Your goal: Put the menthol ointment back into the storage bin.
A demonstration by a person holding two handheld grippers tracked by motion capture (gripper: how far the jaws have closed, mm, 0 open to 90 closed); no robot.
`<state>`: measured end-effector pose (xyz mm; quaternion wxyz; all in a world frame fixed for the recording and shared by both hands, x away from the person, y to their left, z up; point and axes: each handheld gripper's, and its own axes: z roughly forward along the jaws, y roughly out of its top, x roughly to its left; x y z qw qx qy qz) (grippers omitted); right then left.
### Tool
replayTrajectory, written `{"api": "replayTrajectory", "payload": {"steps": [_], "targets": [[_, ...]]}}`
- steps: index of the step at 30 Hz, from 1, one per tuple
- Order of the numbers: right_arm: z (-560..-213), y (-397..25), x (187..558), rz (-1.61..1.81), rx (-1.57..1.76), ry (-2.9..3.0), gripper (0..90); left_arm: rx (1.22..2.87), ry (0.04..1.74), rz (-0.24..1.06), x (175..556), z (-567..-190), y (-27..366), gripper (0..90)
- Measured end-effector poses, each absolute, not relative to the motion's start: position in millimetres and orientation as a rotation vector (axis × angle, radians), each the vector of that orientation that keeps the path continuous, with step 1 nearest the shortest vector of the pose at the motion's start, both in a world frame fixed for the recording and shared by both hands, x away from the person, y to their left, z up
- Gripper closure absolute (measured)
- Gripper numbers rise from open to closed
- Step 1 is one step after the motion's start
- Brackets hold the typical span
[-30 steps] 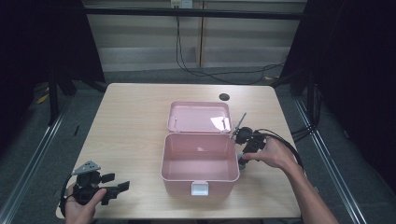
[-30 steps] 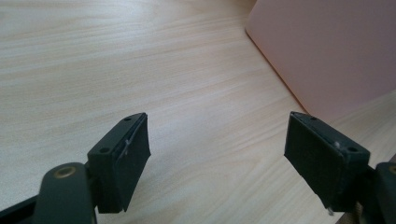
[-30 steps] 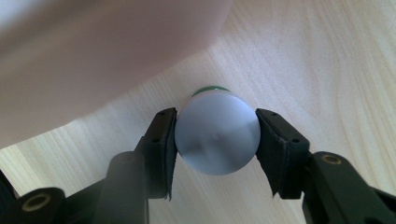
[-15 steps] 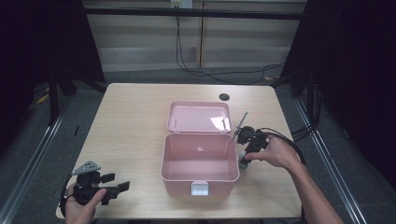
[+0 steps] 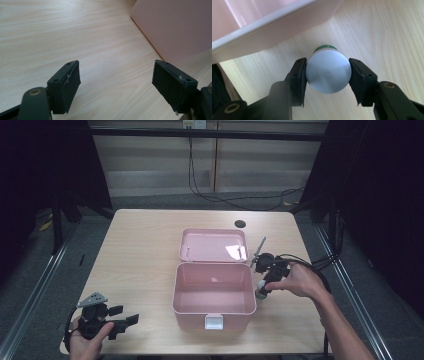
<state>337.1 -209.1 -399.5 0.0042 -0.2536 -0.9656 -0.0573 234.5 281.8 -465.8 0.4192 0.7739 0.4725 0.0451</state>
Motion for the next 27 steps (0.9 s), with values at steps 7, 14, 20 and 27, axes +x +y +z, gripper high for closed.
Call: {"api": "replayTrajectory", "payload": {"steps": [7,14,20,27], "targets": [[-392,-209,333,-0.161,-0.762,-3.063,51.2,1.946,1.184,0.113,235,-466,282,22.2],[-387,-209,331,-0.147,-0.745,-3.062,51.1,1.939,1.188,0.11,235,-466,282,22.2],[-379,-209,330,-0.129,-0.731,-3.059,51.1,1.94,1.187,0.11,235,-466,282,22.2],[-364,-212,328,-0.17,-0.728,-3.059,51.2,1.938,1.188,0.109,235,-466,282,22.2]]}}
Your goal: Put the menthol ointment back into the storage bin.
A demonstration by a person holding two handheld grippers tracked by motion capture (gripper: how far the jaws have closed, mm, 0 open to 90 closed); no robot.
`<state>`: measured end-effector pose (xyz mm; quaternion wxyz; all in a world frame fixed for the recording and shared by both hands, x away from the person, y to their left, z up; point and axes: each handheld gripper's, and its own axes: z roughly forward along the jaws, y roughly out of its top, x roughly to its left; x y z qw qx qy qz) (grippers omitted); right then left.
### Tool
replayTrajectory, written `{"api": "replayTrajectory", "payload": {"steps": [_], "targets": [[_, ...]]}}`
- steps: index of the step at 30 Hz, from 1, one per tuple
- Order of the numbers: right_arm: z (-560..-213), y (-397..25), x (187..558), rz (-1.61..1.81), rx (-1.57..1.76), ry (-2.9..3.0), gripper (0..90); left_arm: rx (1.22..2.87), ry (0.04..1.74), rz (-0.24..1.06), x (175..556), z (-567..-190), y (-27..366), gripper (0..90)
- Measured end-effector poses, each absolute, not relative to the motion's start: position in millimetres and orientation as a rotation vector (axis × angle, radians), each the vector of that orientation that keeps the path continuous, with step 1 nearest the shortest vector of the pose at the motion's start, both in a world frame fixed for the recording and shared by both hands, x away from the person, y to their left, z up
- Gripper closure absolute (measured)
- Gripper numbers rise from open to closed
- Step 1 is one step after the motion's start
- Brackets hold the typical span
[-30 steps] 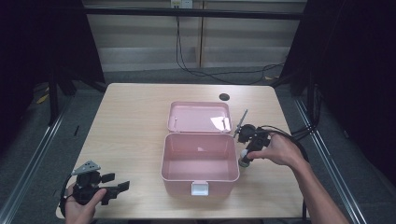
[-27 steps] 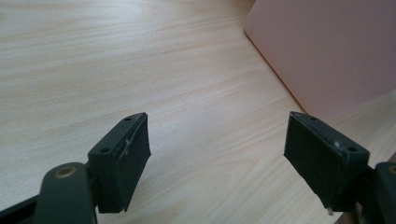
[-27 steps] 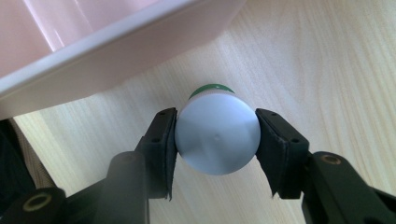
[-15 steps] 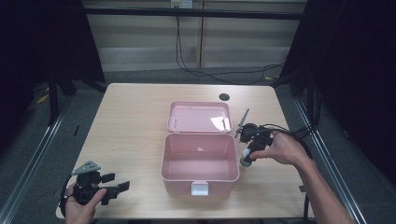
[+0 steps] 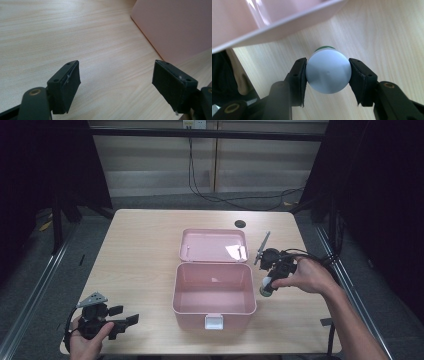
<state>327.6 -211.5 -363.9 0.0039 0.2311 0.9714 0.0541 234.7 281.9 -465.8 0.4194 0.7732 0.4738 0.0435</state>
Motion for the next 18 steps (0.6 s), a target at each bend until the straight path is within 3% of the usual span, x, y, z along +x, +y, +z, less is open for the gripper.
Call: {"api": "replayTrajectory", "payload": {"steps": [18], "targets": [[-328,-210,323,0.206,0.671,3.016,51.2,1.95,1.184,0.108,234,-466,281,22.2]]}}
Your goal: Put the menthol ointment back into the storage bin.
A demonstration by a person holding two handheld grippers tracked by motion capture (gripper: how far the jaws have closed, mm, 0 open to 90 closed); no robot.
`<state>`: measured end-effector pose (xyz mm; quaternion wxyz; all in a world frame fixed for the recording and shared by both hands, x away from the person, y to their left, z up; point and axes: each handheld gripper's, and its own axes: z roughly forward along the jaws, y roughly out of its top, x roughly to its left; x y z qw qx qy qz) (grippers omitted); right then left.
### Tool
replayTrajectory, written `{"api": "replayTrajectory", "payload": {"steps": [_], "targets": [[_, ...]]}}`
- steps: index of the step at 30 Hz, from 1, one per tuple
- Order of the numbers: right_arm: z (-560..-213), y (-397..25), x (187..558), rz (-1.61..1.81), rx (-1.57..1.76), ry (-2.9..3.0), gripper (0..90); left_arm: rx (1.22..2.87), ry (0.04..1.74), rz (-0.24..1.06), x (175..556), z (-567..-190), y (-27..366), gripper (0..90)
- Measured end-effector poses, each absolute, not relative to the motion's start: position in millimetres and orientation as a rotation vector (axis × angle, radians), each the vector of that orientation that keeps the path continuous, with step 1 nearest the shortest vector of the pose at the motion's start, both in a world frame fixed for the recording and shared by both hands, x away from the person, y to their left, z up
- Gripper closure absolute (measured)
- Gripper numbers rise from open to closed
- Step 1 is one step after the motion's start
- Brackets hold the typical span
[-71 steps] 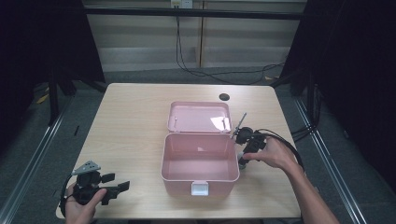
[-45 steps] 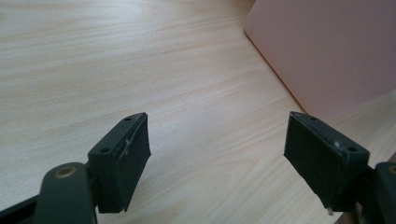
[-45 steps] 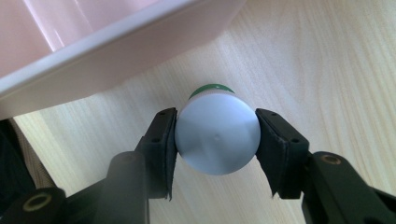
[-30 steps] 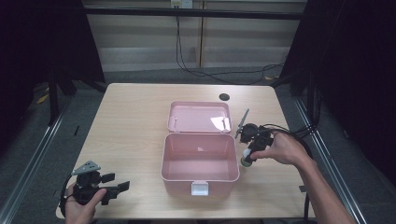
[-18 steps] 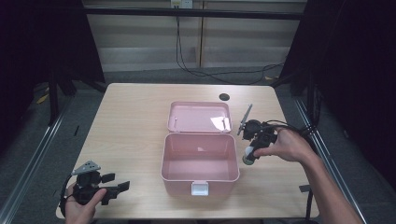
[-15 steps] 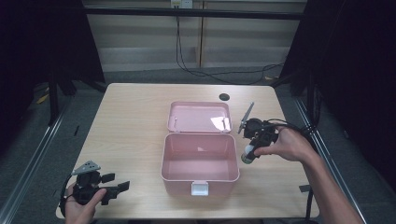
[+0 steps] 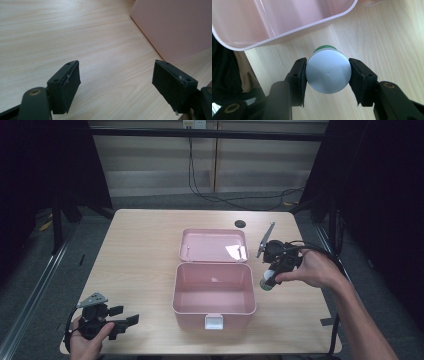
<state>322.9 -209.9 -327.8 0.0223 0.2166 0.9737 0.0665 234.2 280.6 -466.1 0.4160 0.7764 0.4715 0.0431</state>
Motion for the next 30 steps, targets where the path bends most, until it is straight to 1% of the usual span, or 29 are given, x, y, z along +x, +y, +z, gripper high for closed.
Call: {"api": "replayTrajectory", "payload": {"steps": [13,30], "targets": [[-298,-201,316,0.222,0.61,2.991,51.2,1.947,1.181,0.11,234,-466,282,22.2],[-281,-172,314,0.229,0.505,3.012,51.2,1.946,1.18,0.11,234,-466,282,22.2]]}}
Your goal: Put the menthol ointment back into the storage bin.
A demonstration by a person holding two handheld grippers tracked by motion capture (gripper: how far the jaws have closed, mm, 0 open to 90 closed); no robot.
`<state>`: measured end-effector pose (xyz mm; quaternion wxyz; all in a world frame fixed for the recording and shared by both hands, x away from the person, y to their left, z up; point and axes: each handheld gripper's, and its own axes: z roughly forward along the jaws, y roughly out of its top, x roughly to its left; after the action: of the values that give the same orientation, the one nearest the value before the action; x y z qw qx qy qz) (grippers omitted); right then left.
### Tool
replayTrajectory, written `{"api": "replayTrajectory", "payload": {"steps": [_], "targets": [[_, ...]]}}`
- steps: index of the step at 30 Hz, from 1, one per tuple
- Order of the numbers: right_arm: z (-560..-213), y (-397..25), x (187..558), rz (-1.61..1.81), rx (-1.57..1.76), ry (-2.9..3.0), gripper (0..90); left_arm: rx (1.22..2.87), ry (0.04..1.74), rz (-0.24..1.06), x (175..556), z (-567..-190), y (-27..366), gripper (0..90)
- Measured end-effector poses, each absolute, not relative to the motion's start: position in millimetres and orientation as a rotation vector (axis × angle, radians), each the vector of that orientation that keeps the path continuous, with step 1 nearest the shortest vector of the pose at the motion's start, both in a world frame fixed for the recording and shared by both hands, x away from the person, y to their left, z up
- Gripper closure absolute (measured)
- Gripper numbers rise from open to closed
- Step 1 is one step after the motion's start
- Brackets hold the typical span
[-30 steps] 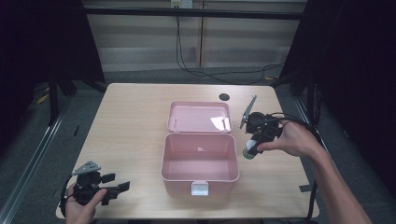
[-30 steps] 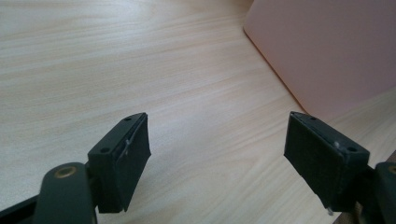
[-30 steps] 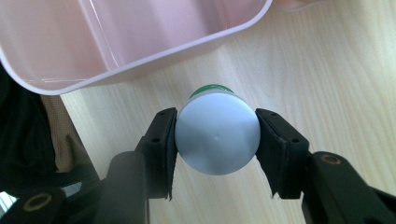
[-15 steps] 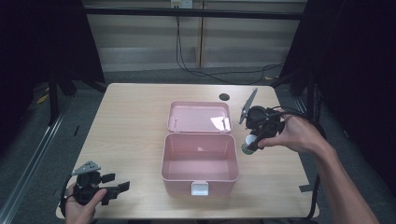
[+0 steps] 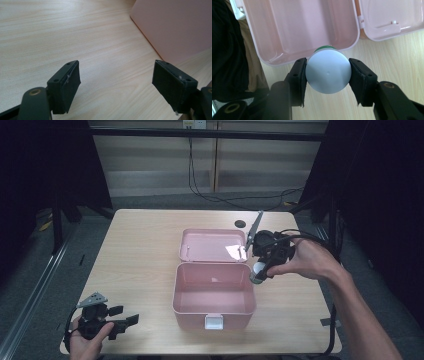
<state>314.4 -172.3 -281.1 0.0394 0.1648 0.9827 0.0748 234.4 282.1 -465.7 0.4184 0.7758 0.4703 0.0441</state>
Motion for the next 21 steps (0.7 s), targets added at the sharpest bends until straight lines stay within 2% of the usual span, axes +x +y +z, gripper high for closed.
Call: {"api": "replayTrajectory", "payload": {"steps": [21], "targets": [[-292,-127,324,0.248,0.398,3.054,51.2,1.94,1.181,0.108,234,-466,282,22.2]]}}
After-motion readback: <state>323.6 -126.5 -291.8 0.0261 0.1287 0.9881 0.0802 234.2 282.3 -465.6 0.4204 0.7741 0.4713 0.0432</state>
